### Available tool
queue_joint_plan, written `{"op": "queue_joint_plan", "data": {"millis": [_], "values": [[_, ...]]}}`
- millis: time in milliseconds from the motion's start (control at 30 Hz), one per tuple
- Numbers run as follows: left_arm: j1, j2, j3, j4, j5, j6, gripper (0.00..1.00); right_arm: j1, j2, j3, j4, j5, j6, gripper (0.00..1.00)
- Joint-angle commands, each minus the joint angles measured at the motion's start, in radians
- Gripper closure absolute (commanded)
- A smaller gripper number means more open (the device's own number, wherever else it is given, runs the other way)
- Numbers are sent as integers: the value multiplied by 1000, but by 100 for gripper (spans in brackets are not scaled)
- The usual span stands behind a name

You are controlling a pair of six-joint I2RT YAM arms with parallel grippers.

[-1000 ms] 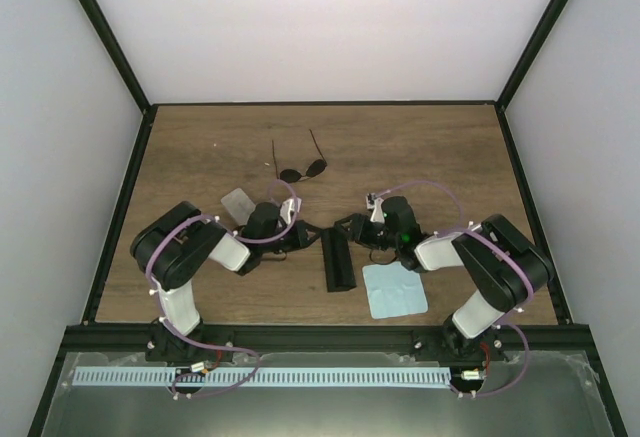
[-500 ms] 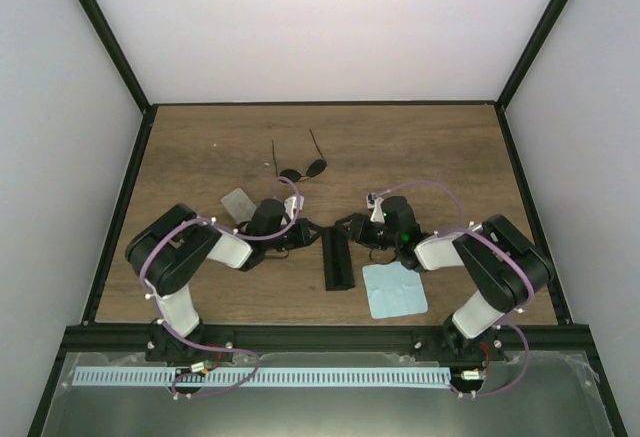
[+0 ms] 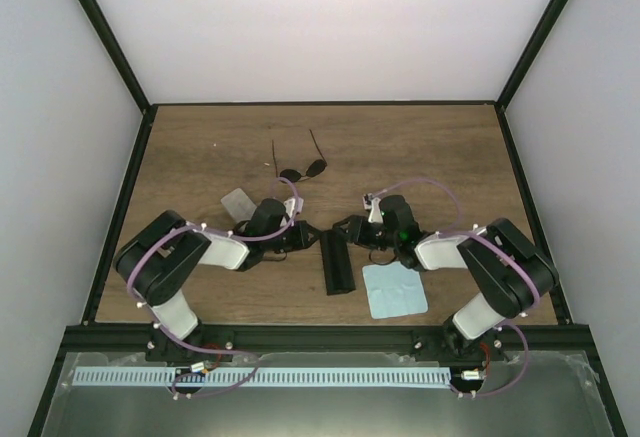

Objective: Organize the sunglasses
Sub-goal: Open the sunglasses case at the center of the board.

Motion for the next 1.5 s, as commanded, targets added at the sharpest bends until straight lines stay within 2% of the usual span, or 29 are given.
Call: {"op": "queue_joint_plan", "data": {"millis": [0,500,633,767,1000,1267,1467], "values": [[-17,-49,26,27,16,14,94,54,-26,43,-7,-139,-33,69],[-18,-124,31,-18,60,9,91,59,-29,59,-58,-91,-49,69],[-18,-130,-12,13,63,-12,91,59,-31,73,-76,-86,-51,68],[-17,-236,-96,13,-21,-32,91,57,-22,81,-76,-89,-44,68],[-19,-349,-156,-40,-43,-25,91,54,-4,102,-66,-104,-28,68],[-20,-313,-166,-34,-34,-22,91,54,14,126,-70,-110,-29,68],[-37,-204,-139,11,0,-24,90,54,40,134,-51,-125,-23,68]]}}
